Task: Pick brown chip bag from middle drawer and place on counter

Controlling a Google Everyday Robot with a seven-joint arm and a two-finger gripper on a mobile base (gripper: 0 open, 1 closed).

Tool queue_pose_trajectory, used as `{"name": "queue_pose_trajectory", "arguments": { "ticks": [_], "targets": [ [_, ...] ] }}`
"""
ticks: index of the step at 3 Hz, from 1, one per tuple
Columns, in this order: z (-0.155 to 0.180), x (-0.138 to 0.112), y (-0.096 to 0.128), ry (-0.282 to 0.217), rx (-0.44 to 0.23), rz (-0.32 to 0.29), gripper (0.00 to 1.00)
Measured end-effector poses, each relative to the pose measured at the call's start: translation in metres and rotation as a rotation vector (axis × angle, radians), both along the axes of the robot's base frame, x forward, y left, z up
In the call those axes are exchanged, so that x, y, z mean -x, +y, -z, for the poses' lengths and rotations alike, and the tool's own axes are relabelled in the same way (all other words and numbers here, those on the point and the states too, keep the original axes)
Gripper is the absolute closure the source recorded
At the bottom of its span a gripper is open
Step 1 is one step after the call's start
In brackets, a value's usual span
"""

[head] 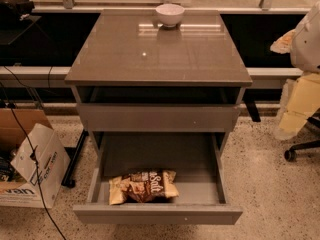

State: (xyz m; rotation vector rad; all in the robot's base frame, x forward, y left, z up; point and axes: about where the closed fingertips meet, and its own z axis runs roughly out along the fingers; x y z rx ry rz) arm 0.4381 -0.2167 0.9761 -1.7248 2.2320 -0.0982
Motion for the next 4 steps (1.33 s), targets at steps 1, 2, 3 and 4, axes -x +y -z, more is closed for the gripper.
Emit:
{"name": "queue_pose_trajectory", "arguments": {
  "ticks": [1, 2, 3, 4],
  "targets": [
    [0.0, 0.0, 0.0, -0.002, 0.0, 0.0, 0.0],
    [0.007, -0.001, 0.006, 0.005, -0.021, -0.001, 0.0],
    [0.02, -0.002, 0.012, 0.016, -0.082, 0.023, 0.0],
    [0.037, -0.007, 0.022, 0.027, -0.16, 0.048, 0.0]
  ]
}}
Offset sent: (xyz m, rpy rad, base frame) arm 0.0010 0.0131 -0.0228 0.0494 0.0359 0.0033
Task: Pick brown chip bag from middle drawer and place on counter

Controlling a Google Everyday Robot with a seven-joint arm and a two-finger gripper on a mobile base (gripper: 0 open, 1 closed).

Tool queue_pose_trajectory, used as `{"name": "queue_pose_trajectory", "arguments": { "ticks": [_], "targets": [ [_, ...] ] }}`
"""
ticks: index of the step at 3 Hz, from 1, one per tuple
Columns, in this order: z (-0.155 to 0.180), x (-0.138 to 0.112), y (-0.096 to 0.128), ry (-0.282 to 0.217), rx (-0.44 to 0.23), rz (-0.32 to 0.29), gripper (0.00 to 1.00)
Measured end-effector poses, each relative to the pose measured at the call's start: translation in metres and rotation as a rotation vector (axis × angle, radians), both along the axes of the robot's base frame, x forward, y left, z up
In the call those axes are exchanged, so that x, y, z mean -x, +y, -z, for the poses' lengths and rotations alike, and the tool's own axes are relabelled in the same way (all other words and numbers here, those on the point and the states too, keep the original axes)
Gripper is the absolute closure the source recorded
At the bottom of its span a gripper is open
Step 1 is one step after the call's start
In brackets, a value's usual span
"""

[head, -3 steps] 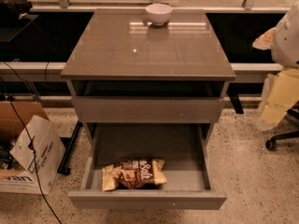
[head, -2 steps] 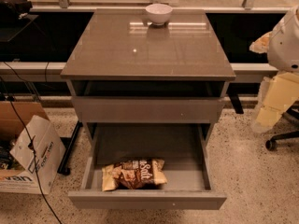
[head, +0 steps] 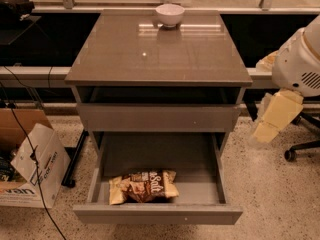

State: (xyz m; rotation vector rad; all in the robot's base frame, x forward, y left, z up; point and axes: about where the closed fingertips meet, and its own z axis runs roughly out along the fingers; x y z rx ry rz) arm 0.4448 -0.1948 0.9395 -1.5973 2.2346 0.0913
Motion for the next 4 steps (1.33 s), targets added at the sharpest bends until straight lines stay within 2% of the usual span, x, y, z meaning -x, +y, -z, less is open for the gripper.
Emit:
{"name": "queue_pose_trajectory", "arguments": {
  "ticks": [1, 2, 3, 4],
  "targets": [
    [0.02, -0.007, 0.011, 0.026, -0.052, 0.027, 0.0],
    [0.059, -0.016, 0.029, 0.081, -0.116, 0.073, 0.0],
    [0.081, -0.02, 0.036, 0.111, -0.153, 0.113, 0.0],
    [0.107, -0.018, 0.036, 0.142, -0.224, 0.165, 0.0]
  ]
}}
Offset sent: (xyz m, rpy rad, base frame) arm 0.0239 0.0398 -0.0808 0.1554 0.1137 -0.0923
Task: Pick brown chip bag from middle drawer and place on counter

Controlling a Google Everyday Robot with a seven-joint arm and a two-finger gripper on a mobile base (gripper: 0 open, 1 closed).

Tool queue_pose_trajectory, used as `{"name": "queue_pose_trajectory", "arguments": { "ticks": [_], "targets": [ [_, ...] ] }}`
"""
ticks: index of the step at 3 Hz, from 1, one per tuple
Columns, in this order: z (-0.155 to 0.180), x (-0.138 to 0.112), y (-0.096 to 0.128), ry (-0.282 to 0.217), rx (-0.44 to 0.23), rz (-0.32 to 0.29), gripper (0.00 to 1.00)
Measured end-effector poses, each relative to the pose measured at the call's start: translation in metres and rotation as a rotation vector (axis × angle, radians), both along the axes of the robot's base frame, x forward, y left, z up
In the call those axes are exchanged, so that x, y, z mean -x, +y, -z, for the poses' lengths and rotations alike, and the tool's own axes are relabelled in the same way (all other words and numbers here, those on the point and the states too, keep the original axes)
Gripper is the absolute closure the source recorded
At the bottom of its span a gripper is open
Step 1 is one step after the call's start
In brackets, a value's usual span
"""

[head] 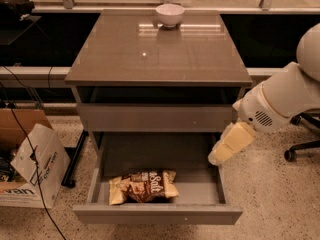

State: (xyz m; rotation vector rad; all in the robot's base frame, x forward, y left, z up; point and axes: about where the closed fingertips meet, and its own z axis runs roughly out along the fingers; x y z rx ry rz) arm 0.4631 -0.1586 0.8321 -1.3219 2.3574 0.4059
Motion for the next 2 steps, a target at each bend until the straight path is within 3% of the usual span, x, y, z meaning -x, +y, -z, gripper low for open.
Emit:
{"name": "queue_pose_trajectory", "arguments": {
  "ticks": [1, 2],
  "targets": [
    [0.0269, 0.0051, -0.0007, 0.046, -0.067, 0.029, 0.0],
    [0.0277, 0.0052, -0.0003, 0.049, -0.07, 0.03, 0.0]
  ]
}}
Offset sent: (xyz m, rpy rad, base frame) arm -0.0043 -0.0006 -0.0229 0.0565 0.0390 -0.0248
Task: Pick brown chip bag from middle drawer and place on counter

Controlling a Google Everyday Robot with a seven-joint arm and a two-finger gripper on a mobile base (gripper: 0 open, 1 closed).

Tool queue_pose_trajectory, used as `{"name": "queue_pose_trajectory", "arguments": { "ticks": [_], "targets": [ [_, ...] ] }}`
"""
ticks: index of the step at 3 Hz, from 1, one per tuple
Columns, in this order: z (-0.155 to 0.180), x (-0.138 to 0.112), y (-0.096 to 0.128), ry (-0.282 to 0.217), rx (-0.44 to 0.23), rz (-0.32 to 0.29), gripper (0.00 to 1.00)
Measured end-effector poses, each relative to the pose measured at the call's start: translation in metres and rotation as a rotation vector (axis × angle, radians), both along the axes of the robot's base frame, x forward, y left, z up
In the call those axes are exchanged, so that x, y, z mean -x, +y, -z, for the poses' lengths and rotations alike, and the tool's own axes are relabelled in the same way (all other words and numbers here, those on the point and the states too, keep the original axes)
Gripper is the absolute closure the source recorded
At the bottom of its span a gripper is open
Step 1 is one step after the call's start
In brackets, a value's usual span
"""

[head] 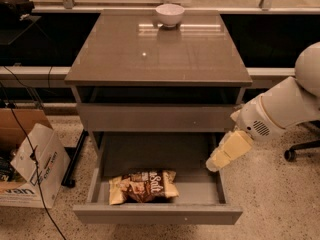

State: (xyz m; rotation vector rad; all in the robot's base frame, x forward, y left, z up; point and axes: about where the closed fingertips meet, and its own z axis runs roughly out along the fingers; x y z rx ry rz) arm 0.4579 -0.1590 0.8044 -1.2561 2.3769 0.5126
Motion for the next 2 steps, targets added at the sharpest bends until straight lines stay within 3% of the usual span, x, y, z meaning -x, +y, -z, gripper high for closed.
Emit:
{"name": "queue_pose_trajectory", "arguments": {
  "ticks": [1, 2],
  "targets": [
    [0.018, -0.001, 0.015, 0.024, -0.011, -0.007, 0.0],
    [0.045, -0.006, 0.034, 0.041, -0.074, -0.006, 0.0]
  ]
}}
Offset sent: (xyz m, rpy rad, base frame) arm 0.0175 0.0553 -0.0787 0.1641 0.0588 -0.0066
